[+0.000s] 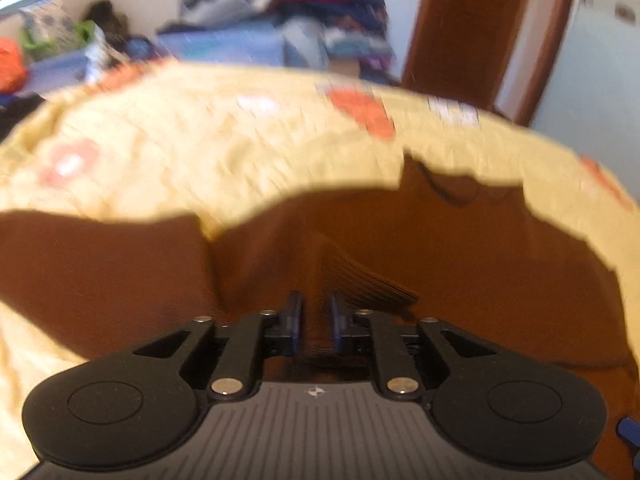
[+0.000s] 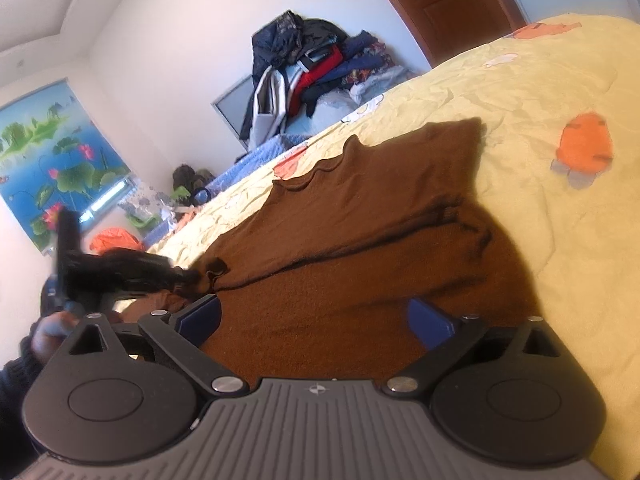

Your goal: Fold small clothes

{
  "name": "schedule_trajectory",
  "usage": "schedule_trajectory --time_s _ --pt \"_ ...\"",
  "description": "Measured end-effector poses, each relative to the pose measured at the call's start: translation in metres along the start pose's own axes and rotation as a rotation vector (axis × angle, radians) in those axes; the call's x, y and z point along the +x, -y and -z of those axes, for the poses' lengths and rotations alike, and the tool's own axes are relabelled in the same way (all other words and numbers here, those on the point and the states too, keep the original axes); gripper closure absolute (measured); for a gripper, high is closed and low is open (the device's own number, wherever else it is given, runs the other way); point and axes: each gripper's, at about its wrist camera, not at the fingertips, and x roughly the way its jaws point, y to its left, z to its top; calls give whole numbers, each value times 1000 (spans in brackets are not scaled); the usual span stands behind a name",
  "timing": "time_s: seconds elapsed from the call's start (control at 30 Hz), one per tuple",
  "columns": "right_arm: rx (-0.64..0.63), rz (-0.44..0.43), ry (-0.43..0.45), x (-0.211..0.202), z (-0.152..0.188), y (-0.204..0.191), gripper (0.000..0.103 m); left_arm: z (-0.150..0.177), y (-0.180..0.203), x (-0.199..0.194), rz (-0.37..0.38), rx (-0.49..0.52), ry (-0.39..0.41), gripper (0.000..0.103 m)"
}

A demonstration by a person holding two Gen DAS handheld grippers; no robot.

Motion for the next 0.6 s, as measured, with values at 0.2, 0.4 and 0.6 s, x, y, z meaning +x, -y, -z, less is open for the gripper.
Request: schedule_trajectory --time_s 0.2,0.4,0.6 --pt "-149 119 73 32 -78 -13 1 9 25 -21 82 52 132 21" --pt "-264 309 -182 132 -99 13 0 33 51 37 90 133 -5 9" --pt "-427 345 -127 128 -76 10 0 42 11 -9 172 73 93 9"
